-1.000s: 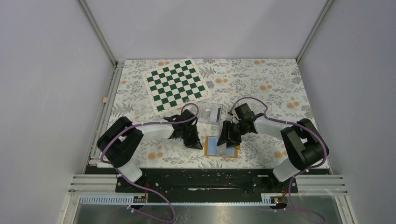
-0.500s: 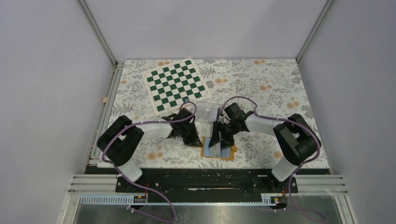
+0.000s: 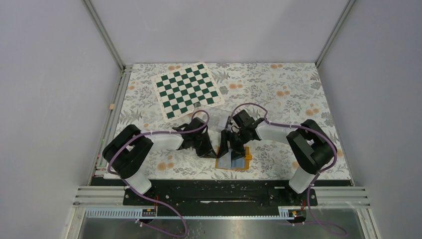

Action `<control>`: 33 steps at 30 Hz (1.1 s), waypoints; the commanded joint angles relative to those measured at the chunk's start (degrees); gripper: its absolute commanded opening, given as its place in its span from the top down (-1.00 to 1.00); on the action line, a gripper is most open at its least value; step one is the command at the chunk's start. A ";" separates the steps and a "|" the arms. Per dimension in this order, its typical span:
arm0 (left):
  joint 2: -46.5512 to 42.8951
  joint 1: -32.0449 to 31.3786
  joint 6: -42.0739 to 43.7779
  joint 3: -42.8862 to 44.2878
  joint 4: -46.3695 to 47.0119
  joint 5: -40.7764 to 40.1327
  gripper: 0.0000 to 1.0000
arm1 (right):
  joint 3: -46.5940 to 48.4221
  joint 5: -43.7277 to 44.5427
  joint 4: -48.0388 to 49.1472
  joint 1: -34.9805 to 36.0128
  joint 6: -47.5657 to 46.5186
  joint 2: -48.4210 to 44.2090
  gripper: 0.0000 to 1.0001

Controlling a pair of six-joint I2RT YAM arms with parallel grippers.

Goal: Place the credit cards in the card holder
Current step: Insert the credit card into the card holder, then turn over the card slot in the card holder.

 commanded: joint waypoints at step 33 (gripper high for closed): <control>-1.71 -1.22 -1.66 -3.13 13.91 7.14 0.33 | -0.85 15.52 -15.16 2.40 -11.22 -6.09 0.82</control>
